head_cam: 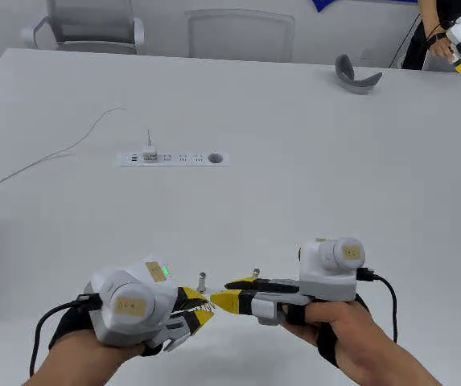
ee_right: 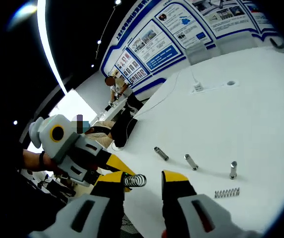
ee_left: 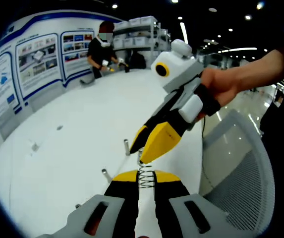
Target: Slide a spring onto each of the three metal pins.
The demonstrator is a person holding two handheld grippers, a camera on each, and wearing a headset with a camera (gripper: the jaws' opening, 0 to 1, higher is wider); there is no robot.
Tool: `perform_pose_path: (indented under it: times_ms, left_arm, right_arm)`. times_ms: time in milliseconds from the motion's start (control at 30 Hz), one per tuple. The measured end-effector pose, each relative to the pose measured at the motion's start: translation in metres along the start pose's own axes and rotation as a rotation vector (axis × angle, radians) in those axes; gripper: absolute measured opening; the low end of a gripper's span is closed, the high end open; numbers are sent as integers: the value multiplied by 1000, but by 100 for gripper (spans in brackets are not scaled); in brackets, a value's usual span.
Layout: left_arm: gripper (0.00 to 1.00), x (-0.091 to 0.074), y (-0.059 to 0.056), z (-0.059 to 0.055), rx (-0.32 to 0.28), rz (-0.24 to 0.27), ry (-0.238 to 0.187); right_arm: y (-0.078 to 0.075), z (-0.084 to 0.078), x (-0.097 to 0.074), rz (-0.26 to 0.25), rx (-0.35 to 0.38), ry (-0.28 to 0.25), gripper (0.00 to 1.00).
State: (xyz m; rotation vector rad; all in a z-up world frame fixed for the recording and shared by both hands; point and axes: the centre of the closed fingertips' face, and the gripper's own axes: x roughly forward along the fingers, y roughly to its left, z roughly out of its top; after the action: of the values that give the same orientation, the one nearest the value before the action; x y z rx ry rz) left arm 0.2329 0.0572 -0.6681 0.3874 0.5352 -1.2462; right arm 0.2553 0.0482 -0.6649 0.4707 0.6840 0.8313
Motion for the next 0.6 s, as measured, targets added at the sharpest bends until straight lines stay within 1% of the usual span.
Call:
perform_pose_path:
  times_ms: [233,367,600]
  left_arm:
    - [10,0,0,4,9,-6,-7]
    - [10,-1,0,5,14,-11,-6]
    - [10,-1,-1,6,13,-25,-10]
  right_arm:
    - [7,-2,1,32,18,10,22]
    - [11,-2,0,53,37,5,17]
    - [14,0,-1,69,61,8,16]
